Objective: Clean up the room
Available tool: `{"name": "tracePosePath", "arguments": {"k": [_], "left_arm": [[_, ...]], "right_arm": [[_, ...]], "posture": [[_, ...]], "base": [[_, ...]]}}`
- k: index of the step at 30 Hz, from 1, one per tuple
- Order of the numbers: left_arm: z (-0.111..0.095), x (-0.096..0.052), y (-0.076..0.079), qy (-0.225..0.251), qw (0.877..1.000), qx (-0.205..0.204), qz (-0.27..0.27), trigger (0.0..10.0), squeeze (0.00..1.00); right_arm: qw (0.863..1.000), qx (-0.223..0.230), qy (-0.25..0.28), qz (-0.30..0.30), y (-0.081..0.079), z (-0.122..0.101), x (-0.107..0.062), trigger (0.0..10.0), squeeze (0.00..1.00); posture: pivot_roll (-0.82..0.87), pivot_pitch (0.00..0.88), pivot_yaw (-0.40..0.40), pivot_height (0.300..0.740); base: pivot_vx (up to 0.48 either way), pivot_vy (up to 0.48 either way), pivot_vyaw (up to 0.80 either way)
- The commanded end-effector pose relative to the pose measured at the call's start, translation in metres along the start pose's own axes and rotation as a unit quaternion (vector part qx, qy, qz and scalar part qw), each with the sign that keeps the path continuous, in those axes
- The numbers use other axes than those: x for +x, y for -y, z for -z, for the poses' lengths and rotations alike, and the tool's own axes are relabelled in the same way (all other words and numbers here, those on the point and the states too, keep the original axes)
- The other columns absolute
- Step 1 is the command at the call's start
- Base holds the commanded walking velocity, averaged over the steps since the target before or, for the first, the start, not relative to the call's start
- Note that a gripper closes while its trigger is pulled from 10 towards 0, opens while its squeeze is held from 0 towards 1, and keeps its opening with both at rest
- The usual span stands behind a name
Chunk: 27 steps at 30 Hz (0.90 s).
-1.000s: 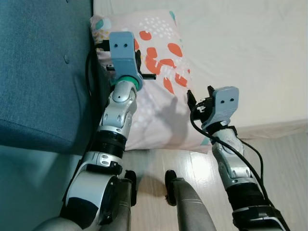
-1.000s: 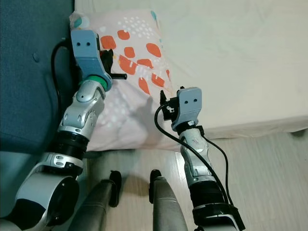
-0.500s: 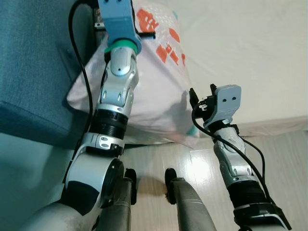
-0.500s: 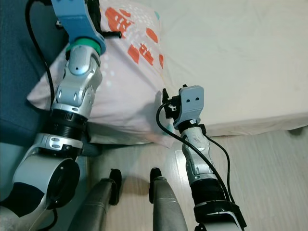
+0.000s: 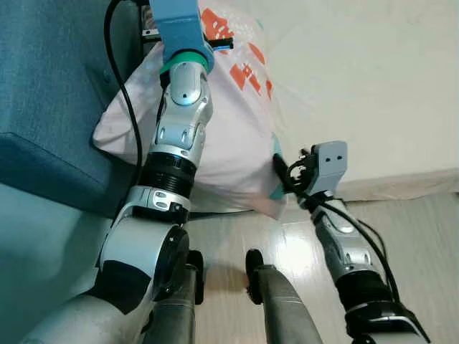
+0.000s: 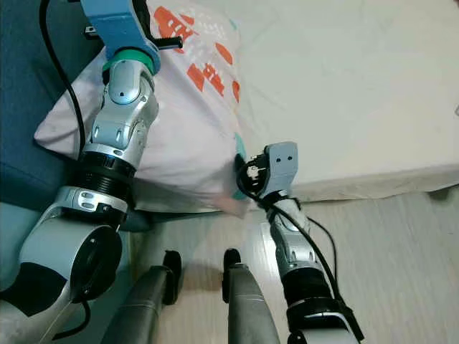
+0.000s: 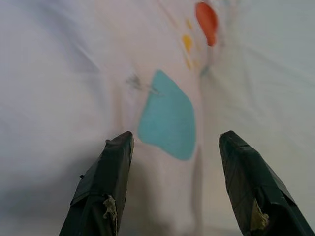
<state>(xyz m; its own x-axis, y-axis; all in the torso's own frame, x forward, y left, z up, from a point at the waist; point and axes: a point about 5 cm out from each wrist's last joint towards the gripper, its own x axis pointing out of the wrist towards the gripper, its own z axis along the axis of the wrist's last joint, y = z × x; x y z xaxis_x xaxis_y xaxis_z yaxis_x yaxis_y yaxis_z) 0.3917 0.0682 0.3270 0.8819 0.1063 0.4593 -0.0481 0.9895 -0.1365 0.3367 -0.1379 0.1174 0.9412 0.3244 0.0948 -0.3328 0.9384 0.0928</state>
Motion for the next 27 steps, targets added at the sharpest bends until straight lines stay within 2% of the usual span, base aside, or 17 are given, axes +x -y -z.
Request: {"name": "tracePosePath", "arguments": {"k": [1, 3, 5, 7, 8, 10, 11, 12, 14, 15, 18, 21, 23, 26, 27], "left_arm": [[-0.016, 0.002, 0.01, 0.041, 0.999, -0.01, 0.014, 0.0, 0.0], [-0.014, 0.001, 0.01, 0.039, 0.999, -0.007, 0.015, 0.0, 0.0], [-0.014, 0.001, 0.01, 0.039, 0.999, -0.007, 0.015, 0.0, 0.0], [-0.011, 0.001, 0.011, 0.035, 0.999, -0.005, 0.017, 0.0, 0.0], [-0.011, 0.001, 0.011, 0.035, 0.999, -0.005, 0.017, 0.0, 0.0], [-0.01, 0.001, 0.013, 0.032, 0.999, -0.005, 0.019, 0.0, 0.0], [-0.01, 0.001, 0.013, 0.032, 0.999, -0.005, 0.019, 0.0, 0.0], [-0.01, 0.0, 0.014, 0.031, 0.999, -0.005, 0.021, 0.0, 0.0], [-0.01, 0.0, 0.015, 0.031, 0.999, -0.005, 0.024, 0.0, 0.0], [-0.01, 0.0, 0.016, 0.031, 0.999, -0.006, 0.025, 0.0, 0.0], [-0.01, 0.001, 0.016, 0.031, 0.999, -0.007, 0.026, 0.0, 0.0], [-0.01, 0.001, 0.016, 0.031, 0.999, -0.007, 0.026, 0.0, 0.0], [-0.009, 0.001, 0.015, 0.031, 0.999, -0.005, 0.025, 0.0, 0.0], [-0.009, 0.001, 0.014, 0.03, 0.999, -0.004, 0.024, 0.0, 0.0], [-0.009, 0.001, 0.013, 0.03, 0.999, -0.002, 0.023, 0.0, 0.0]], "right_arm": [[0.999, -0.003, -0.037, -0.038, -0.004, 0.012, -0.005, 10.0, 0.0], [0.996, -0.017, -0.053, -0.07, -0.009, 0.015, -0.008, 10.0, 0.0], [0.996, -0.017, -0.053, -0.07, -0.009, 0.015, -0.008, 10.0, 0.0], [0.991, -0.008, -0.06, -0.122, -0.025, 0.019, -0.021, 10.0, 0.0], [0.991, -0.008, -0.06, -0.122, -0.025, 0.019, -0.021, 10.0, 0.0], [0.983, 0.004, -0.068, -0.171, -0.04, 0.022, -0.036, 10.0, 0.0], [0.983, 0.004, -0.068, -0.171, -0.04, 0.022, -0.036, 10.0, 0.0], [0.975, 0.016, -0.078, -0.206, -0.05, 0.024, -0.048, 10.0, 0.0], [0.966, 0.023, -0.098, -0.238, -0.06, 0.029, -0.063, 10.0, 0.0], [0.967, 0.015, -0.11, -0.231, -0.058, 0.035, -0.068, 10.0, 0.0], [0.979, -0.015, -0.133, -0.155, -0.036, 0.05, -0.064, 10.0, 0.0], [0.981, -0.023, -0.136, -0.137, -0.03, 0.052, -0.062, 10.0, 0.0], [0.984, -0.061, -0.141, -0.089, -0.014, 0.053, -0.051, 10.0, 0.0], [0.985, -0.072, -0.14, -0.063, -0.006, 0.052, -0.044, 10.0, 0.0], [0.985, -0.091, -0.142, -0.028, 0.003, 0.049, -0.034, 10.0, 0.0]], "posture": [[-0.06, 0.285, 0.076, 0.74], [-0.06, 0.287, 0.073, 0.74], [-0.06, 0.287, 0.073, 0.74], [-0.06, 0.297, 0.072, 0.74], [-0.06, 0.297, 0.072, 0.74], [-0.06, 0.3, 0.075, 0.74], [-0.06, 0.3, 0.075, 0.74], [-0.06, 0.306, 0.078, 0.74], [-0.07, 0.307, 0.079, 0.74], [-0.07, 0.311, 0.08, 0.74], [-0.07, 0.313, 0.082, 0.74], [-0.07, 0.313, 0.082, 0.74], [-0.06, 0.318, 0.087, 0.74], [-0.06, 0.318, 0.087, 0.74], [-0.04, 0.323, 0.088, 0.74]], "base": [[0.0, 0.0, 0.0], [0.0, 0.0, 0.0], [0.0, 0.0, 0.0], [0.0, 0.0, 0.0], [0.0, 0.0, 0.0], [0.0, 0.0, 0.0], [0.0, 0.0, 0.0], [0.0, 0.0, 0.0], [0.0, 0.0, 0.0], [0.0, 0.0, 0.0], [0.0, 0.0, 0.0], [0.0, 0.0, 0.0], [0.0, 0.0, 0.0], [0.0, 0.0, 0.0], [0.0, 0.0, 0.0]]}}
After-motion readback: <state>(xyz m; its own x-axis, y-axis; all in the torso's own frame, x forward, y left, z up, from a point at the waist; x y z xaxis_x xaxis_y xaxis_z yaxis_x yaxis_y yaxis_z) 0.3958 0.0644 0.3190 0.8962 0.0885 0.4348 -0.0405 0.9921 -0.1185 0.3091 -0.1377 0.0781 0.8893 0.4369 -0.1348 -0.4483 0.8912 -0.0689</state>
